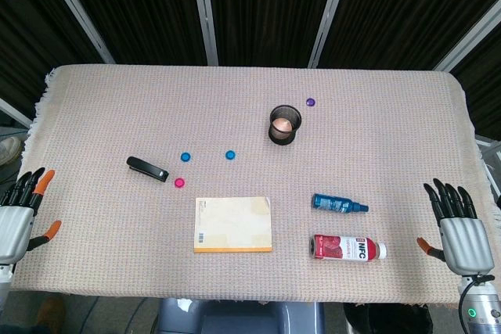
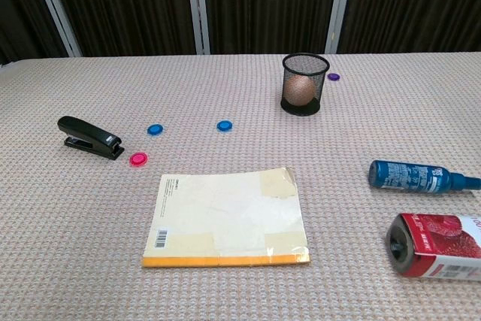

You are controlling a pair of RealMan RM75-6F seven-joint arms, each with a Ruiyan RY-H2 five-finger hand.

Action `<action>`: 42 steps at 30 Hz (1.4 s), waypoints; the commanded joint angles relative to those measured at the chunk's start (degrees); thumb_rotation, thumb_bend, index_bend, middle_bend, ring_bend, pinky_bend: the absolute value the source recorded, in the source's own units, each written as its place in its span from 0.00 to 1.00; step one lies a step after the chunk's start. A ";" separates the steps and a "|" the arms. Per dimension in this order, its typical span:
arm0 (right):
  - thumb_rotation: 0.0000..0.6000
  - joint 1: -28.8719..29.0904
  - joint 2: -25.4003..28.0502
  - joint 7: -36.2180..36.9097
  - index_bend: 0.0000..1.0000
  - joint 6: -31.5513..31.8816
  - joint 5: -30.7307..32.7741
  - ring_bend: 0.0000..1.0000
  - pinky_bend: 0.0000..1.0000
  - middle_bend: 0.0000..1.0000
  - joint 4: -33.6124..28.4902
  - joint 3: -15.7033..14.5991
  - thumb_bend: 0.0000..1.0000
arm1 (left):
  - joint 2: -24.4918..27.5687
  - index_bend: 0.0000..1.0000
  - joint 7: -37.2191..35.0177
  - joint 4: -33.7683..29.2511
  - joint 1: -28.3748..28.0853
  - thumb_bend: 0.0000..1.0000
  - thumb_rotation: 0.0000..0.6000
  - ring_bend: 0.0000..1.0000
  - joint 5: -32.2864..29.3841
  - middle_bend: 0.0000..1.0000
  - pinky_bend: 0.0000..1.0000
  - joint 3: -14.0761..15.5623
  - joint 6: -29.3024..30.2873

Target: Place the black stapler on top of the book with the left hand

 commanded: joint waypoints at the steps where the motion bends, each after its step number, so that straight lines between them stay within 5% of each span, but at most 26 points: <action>1: 1.00 0.01 -0.03 -0.04 0.00 -0.02 -0.03 0.00 0.00 0.00 0.00 -0.01 0.07 | 0.04 0.01 0.10 -0.09 -0.05 0.27 1.00 0.00 -0.14 0.00 0.16 0.02 -0.19; 18: 1.00 0.56 0.53 2.88 0.00 -0.63 -0.05 0.00 0.00 0.00 0.22 0.44 0.07 | -3.27 0.02 0.72 3.38 -7.98 0.26 1.00 0.04 -6.58 0.04 0.18 -4.64 -11.65; 30: 1.00 2.32 0.48 9.54 0.00 -0.63 -1.21 0.00 0.00 0.00 2.84 1.91 0.07 | -12.65 0.09 5.36 15.84 -17.88 0.28 1.00 0.13 -13.60 0.17 0.18 -9.50 -22.20; 42: 1.00 2.06 0.92 11.21 0.00 0.60 -2.45 0.00 0.00 0.00 3.31 1.51 0.07 | -20.69 0.12 3.73 26.18 -23.25 0.28 1.00 0.13 -15.21 0.18 0.18 -8.28 -30.11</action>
